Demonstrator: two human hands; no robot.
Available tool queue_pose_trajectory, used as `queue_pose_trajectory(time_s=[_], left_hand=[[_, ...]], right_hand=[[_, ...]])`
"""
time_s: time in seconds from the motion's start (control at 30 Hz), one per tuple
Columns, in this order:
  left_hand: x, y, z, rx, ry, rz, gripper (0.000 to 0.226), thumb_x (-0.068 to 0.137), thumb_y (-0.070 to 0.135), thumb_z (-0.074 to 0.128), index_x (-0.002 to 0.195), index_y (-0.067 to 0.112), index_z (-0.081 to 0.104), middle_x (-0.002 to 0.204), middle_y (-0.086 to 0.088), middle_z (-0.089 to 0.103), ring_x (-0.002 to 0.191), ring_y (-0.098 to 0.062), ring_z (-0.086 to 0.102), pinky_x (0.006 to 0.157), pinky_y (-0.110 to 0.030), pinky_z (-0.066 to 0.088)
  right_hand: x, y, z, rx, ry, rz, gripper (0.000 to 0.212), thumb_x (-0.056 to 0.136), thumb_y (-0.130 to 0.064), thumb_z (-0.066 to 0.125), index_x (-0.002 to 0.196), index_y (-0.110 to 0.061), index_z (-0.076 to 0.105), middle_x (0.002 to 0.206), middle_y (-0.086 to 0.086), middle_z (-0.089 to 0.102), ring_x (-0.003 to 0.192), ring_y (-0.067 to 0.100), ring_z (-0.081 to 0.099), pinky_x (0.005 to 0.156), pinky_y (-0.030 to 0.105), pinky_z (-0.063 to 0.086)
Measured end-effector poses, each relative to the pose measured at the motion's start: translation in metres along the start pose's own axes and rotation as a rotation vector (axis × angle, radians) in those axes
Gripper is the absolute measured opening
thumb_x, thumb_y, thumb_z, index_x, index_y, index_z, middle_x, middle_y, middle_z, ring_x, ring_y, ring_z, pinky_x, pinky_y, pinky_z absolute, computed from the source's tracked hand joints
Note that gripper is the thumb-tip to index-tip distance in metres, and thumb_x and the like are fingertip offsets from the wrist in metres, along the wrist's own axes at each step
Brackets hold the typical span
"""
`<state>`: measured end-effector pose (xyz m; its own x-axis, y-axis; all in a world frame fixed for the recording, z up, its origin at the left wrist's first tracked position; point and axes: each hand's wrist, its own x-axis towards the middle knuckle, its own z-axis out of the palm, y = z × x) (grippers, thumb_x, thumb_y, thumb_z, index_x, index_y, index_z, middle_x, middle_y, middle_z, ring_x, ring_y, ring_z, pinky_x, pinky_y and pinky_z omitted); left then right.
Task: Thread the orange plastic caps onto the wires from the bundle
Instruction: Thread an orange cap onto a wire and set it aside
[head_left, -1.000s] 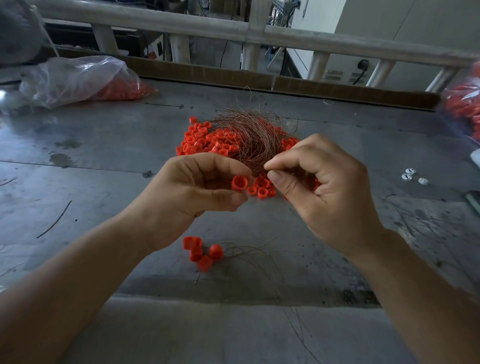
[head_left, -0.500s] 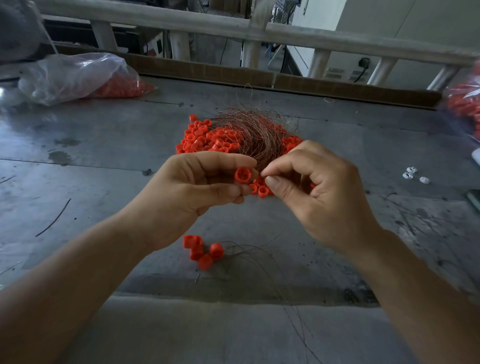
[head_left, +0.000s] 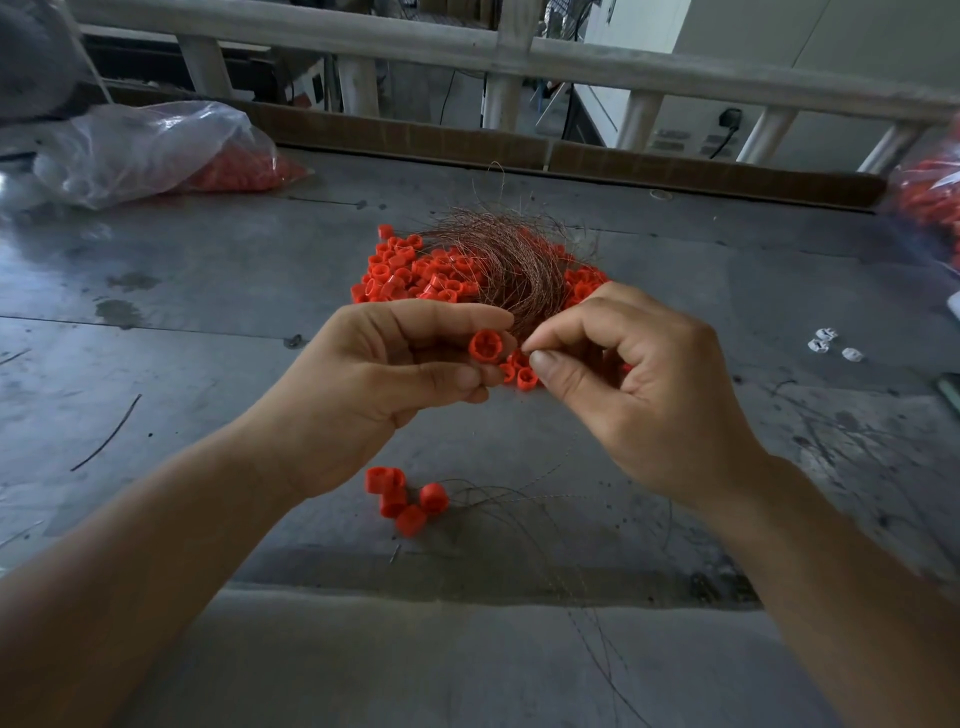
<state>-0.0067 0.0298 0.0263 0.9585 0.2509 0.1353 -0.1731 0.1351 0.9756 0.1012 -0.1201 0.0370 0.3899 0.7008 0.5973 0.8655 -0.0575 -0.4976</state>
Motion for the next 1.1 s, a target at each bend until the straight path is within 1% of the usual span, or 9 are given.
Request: queue_pose_trajectory(time_s=[0.13, 0.3, 0.4, 0.53, 0.7, 1.1], left_hand=[[-0.0005, 0.0000, 0.0005, -0.010, -0.009, 0.006, 0.038, 0.063, -0.003, 0.058, 0.089, 0.019, 0.075, 0.081, -0.002, 0.073, 0.072, -0.009, 0.068, 0.065, -0.016, 0.052], [0.0001, -0.0003, -0.0007, -0.030, -0.002, -0.003, 0.034, 0.062, 0.003, 0.063, 0.092, 0.017, 0.074, 0.085, -0.003, 0.073, 0.075, -0.010, 0.068, 0.065, -0.017, 0.052], [0.0009, -0.0009, -0.0021, -0.034, 0.000, -0.011, 0.034, 0.066, -0.001, 0.065, 0.094, 0.016, 0.072, 0.088, -0.004, 0.073, 0.077, -0.012, 0.069, 0.066, -0.017, 0.053], [0.0009, -0.0015, -0.0016, -0.047, -0.008, -0.013, 0.036, 0.066, 0.000, 0.057, 0.094, 0.017, 0.073, 0.087, -0.002, 0.073, 0.077, -0.011, 0.069, 0.066, -0.017, 0.053], [0.0006, -0.0022, -0.0022, -0.042, -0.017, -0.010, 0.035, 0.069, 0.001, 0.055, 0.092, 0.019, 0.074, 0.088, -0.003, 0.073, 0.078, -0.011, 0.069, 0.067, -0.017, 0.053], [0.0013, -0.0038, -0.0040, -0.072, -0.040, -0.006, 0.034, 0.072, 0.002, 0.053, 0.094, 0.017, 0.074, 0.090, -0.005, 0.073, 0.079, -0.012, 0.069, 0.069, -0.018, 0.053]], right_hand=[[-0.0002, 0.0007, 0.0005, -0.005, -0.017, 0.018, 0.006, 0.078, -0.011, 0.063, 0.078, -0.009, 0.069, 0.070, -0.013, 0.051, 0.063, 0.000, 0.048, 0.060, 0.008, 0.037], [-0.0001, 0.0006, 0.0002, -0.002, -0.025, 0.031, 0.007, 0.078, -0.011, 0.063, 0.078, -0.009, 0.069, 0.068, -0.007, 0.054, 0.062, 0.004, 0.051, 0.058, 0.011, 0.039], [0.0001, 0.0002, -0.0008, -0.005, -0.027, 0.039, 0.007, 0.077, -0.011, 0.063, 0.077, -0.010, 0.069, 0.068, -0.006, 0.055, 0.061, 0.004, 0.051, 0.058, 0.011, 0.039], [-0.0001, -0.0002, -0.0006, 0.002, -0.034, 0.046, 0.006, 0.076, -0.010, 0.063, 0.075, -0.009, 0.069, 0.067, -0.003, 0.056, 0.059, 0.005, 0.050, 0.056, 0.011, 0.038], [-0.0002, -0.0001, -0.0012, 0.001, -0.041, 0.065, 0.007, 0.076, -0.012, 0.062, 0.075, -0.010, 0.069, 0.066, -0.001, 0.058, 0.060, 0.007, 0.051, 0.056, 0.015, 0.040], [0.0002, -0.0007, -0.0017, 0.006, -0.036, 0.077, 0.007, 0.076, -0.011, 0.062, 0.074, -0.010, 0.069, 0.067, -0.002, 0.058, 0.061, 0.008, 0.052, 0.057, 0.013, 0.040]])
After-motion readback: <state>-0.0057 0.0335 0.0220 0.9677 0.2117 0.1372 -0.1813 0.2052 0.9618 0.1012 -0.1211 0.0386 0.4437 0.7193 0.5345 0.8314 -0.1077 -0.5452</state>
